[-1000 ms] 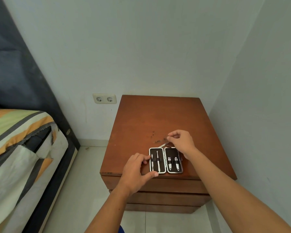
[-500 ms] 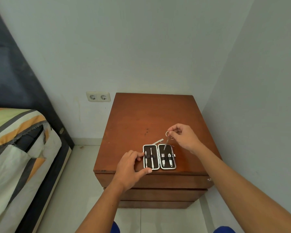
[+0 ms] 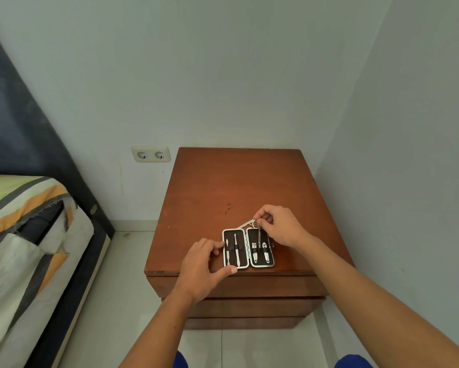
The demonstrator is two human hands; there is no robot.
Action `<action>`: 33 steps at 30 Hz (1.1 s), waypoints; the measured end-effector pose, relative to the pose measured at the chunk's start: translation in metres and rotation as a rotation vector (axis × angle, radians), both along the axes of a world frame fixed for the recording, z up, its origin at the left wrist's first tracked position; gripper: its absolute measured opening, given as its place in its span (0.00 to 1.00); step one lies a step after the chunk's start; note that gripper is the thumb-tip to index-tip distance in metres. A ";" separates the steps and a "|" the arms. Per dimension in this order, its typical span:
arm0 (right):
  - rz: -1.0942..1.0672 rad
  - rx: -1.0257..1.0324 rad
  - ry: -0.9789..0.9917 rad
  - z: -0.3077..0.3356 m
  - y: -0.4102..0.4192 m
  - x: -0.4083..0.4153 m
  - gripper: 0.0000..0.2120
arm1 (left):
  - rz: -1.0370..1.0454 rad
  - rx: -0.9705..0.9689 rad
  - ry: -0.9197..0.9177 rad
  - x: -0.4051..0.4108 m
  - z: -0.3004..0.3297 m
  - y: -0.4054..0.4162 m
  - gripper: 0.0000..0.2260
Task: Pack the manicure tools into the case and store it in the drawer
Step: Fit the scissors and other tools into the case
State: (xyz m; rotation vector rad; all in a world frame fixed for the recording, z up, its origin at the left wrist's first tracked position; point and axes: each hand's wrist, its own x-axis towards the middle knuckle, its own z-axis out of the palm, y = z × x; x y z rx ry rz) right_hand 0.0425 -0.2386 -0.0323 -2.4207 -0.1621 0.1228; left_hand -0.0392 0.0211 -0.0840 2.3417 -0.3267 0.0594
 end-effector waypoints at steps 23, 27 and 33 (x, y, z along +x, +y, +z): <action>0.138 -0.174 -0.045 -0.003 -0.005 -0.007 0.17 | -0.001 0.002 0.000 -0.001 0.002 -0.001 0.25; 0.175 -0.172 -0.036 -0.008 -0.006 -0.015 0.17 | 0.000 0.007 0.005 -0.001 0.002 -0.001 0.25; 0.213 -0.224 -0.140 -0.011 -0.009 -0.026 0.21 | 0.001 0.008 0.007 -0.002 0.001 -0.001 0.25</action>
